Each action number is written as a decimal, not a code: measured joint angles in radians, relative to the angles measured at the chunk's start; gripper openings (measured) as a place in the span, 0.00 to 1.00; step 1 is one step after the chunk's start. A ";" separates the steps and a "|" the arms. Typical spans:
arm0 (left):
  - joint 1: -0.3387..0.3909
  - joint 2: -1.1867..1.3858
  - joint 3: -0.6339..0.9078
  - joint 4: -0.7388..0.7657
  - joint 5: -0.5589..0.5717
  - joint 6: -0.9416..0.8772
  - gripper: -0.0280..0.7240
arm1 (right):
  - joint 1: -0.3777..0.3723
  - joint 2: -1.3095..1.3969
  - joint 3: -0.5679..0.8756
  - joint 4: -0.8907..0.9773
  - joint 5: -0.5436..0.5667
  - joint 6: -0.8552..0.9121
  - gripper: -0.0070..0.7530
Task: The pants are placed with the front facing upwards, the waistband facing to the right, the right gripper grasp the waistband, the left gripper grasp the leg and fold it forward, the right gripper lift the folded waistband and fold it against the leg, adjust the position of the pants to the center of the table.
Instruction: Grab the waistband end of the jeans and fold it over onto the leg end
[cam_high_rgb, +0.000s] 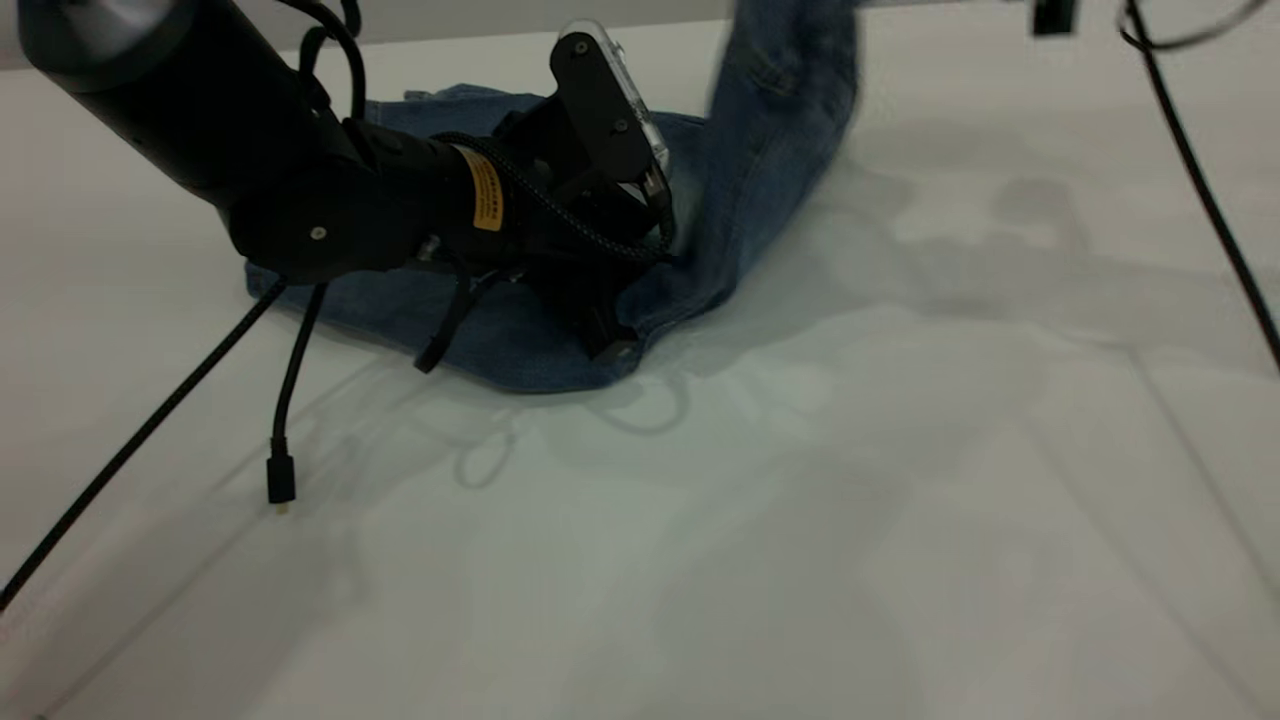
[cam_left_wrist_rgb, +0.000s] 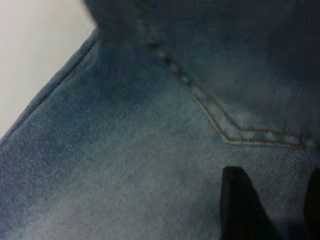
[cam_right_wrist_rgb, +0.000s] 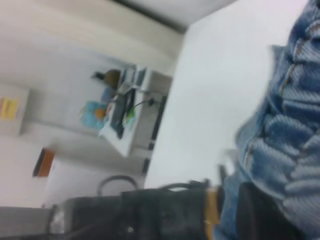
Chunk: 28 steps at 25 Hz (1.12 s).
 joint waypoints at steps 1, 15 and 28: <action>0.000 0.000 0.000 0.004 -0.001 0.000 0.45 | 0.016 0.000 -0.013 0.000 -0.005 0.005 0.11; 0.084 -0.185 0.005 0.003 0.137 -0.046 0.46 | 0.042 0.000 -0.019 0.002 -0.009 0.009 0.11; 0.258 -0.368 0.003 0.004 0.296 -0.060 0.46 | 0.054 -0.003 -0.064 0.001 -0.010 0.040 0.11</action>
